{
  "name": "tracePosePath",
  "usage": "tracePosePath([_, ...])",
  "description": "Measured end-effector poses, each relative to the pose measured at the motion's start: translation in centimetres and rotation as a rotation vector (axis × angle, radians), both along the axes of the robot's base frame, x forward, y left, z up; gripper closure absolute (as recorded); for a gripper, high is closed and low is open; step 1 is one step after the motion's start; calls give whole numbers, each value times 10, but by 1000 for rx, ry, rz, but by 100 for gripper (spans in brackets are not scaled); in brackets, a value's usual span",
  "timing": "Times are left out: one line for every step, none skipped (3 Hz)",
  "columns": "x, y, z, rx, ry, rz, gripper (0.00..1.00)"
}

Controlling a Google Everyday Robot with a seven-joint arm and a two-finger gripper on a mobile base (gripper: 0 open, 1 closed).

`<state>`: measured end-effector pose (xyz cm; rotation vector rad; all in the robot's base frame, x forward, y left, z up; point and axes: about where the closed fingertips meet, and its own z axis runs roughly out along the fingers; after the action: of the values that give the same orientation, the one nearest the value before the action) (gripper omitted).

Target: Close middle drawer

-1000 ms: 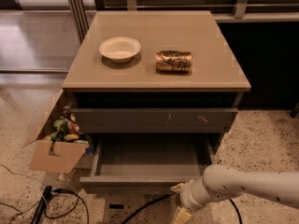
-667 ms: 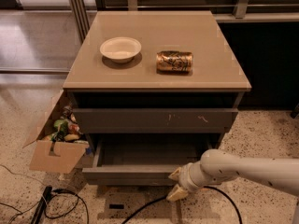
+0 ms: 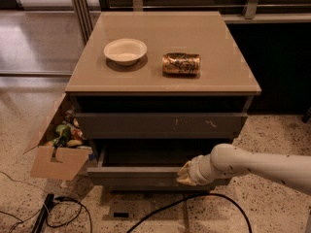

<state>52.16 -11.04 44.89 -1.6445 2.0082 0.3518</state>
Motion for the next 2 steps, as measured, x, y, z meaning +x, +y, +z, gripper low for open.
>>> tracePosePath([0,0,0,0,0,0,35])
tracePosePath([0,0,0,0,0,0,12])
